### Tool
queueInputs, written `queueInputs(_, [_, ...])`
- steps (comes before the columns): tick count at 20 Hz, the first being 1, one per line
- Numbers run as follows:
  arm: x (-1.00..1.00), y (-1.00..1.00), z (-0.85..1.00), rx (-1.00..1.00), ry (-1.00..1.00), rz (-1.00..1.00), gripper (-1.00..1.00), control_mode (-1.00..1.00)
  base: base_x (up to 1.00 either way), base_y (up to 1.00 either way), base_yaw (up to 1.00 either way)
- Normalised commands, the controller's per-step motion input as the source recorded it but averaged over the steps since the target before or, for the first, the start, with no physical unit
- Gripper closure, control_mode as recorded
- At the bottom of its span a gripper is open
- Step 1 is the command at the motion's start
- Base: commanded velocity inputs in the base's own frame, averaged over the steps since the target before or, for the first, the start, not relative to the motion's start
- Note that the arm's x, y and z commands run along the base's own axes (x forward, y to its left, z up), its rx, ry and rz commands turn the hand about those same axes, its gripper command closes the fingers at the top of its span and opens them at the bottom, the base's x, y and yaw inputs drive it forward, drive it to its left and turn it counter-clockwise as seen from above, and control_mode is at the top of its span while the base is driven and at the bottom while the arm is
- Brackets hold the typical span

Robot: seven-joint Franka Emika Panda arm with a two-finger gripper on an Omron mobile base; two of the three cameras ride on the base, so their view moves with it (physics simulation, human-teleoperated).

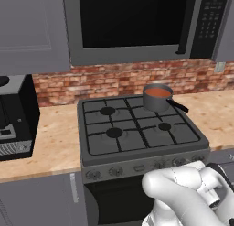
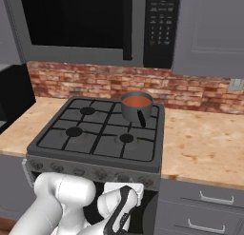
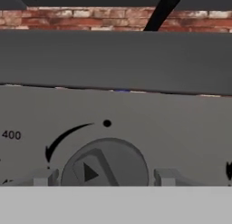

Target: Wait until the marinara sauce is simmered to a deep red color and then turn off the stove.

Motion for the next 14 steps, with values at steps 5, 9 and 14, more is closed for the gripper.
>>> queueInputs(5, [0.0,0.0,0.0,0.0,0.0,0.0,-1.0,-1.0,0.0,0.0,0.0])
queueInputs(9, [0.0,0.0,0.0,0.0,0.0,0.0,-1.0,-1.0,0.0,0.0,0.0])
queueInputs(14, [0.0,0.0,0.0,0.0,0.0,0.0,-1.0,-1.0,0.0,0.0,0.0])
